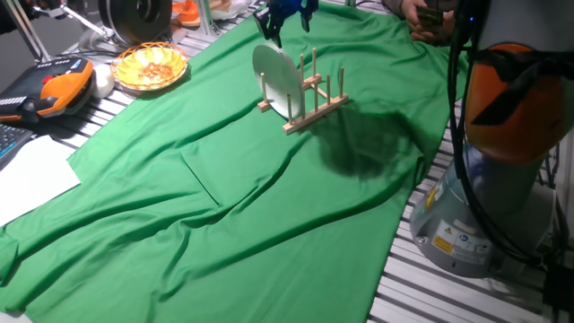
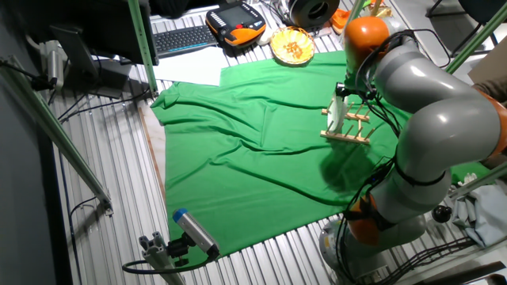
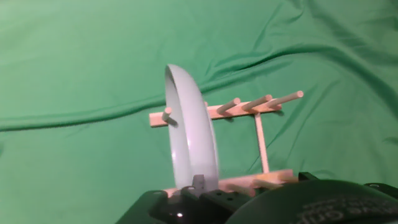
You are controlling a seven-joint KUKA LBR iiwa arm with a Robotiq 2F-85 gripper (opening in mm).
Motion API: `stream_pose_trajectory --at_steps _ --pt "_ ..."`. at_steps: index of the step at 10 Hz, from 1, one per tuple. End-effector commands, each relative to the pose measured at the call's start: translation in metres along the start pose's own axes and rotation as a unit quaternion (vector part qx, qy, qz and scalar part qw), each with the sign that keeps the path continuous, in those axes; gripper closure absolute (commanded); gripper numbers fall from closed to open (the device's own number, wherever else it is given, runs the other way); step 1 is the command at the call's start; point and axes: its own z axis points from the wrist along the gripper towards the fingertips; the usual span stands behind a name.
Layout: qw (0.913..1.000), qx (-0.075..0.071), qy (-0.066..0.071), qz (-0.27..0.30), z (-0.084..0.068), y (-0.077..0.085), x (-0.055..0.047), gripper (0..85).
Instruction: Put the dish on the dish rack
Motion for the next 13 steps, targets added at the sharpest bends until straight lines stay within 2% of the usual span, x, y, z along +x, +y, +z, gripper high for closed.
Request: stream_pose_trajectory --at_steps 1,3,6,7,8,9,10,12,13 --pt "1.0 0.0 0.0 -0.007 -0.0001 0.0002 0.0001 17.0" --pt "0.9998 0.0 -0.004 -0.018 -0.0001 0.0002 0.0001 17.0" --pt "0.9992 -0.001 0.016 -0.037 -0.0001 0.0002 0.0001 17.0" --pt "0.9987 -0.006 0.032 -0.039 -0.0001 0.0002 0.0001 34.0" --pt "0.9988 -0.012 0.036 -0.032 -0.0001 0.0002 0.0001 34.0" --pt "0.9992 -0.006 0.032 -0.022 -0.0001 0.0002 0.0001 34.0" --pt "0.9993 -0.006 0.033 -0.016 -0.0001 0.0002 0.0001 34.0" --pt "0.9991 -0.015 0.038 -0.009 0.0016 0.0019 0.0013 34.0" --pt "0.9987 -0.021 0.044 -0.011 0.0046 0.0044 0.0012 34.0"
